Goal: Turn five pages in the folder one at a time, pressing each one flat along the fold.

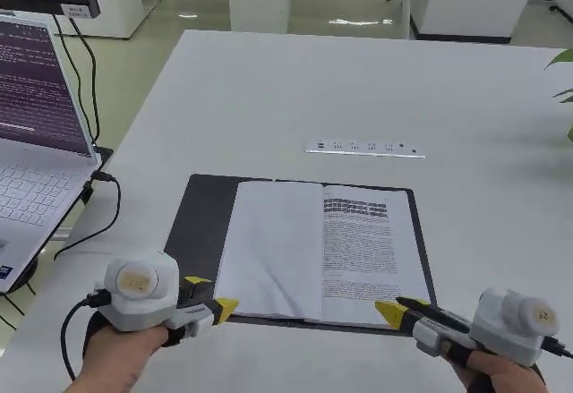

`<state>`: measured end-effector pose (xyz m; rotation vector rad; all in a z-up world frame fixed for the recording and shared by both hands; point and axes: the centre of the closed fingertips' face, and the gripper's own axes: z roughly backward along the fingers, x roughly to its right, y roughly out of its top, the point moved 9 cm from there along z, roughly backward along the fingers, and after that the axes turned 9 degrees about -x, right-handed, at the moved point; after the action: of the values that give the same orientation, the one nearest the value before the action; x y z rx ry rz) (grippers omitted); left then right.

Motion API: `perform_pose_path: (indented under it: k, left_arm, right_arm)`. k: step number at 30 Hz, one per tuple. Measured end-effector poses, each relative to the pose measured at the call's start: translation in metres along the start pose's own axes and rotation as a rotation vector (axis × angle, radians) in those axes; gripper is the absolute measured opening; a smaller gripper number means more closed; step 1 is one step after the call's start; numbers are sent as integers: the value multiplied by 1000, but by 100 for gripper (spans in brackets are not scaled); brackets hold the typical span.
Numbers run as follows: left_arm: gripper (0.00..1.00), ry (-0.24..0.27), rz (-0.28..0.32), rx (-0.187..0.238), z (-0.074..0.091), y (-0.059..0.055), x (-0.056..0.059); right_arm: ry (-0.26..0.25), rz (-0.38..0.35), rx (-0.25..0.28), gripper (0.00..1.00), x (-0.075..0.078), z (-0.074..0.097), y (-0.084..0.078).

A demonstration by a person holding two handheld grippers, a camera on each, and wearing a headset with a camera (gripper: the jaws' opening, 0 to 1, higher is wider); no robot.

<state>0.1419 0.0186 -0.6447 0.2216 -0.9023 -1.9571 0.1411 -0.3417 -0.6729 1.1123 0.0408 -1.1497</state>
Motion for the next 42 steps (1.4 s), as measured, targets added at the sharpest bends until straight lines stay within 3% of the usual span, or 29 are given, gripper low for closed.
perform_pose_path:
  k: [3, 11, 18, 22, 27, 34, 42]
  left_arm:
    - [35, 3, -21, 10, 9, 4, 2]
    - [46, 8, -68, 35, 30, 7, 7]
    - [55, 21, -107, 47, 48, 6, 12]
    - [62, 27, -79, 73, 59, 2, 14]
    - [73, 38, -46, 55, 60, -9, 13]
    - [81, 33, 11, 72, 60, -15, 22]
    - [82, 42, 81, 92, 59, -23, 29]
  right_arm:
    - [-20, 74, -24, 41, -3, 9, 0]
    - [-43, 142, -39, 54, -14, 34, -1]
    - [-108, 212, -66, 61, -18, 55, -5]
    - [-140, 217, -65, 68, -17, 66, -9]
    - [-179, 187, -37, 75, -19, 75, -12]
    - [-185, 188, -36, 84, -26, 70, -13]
    - [-186, 183, -37, 87, -30, 64, -13]
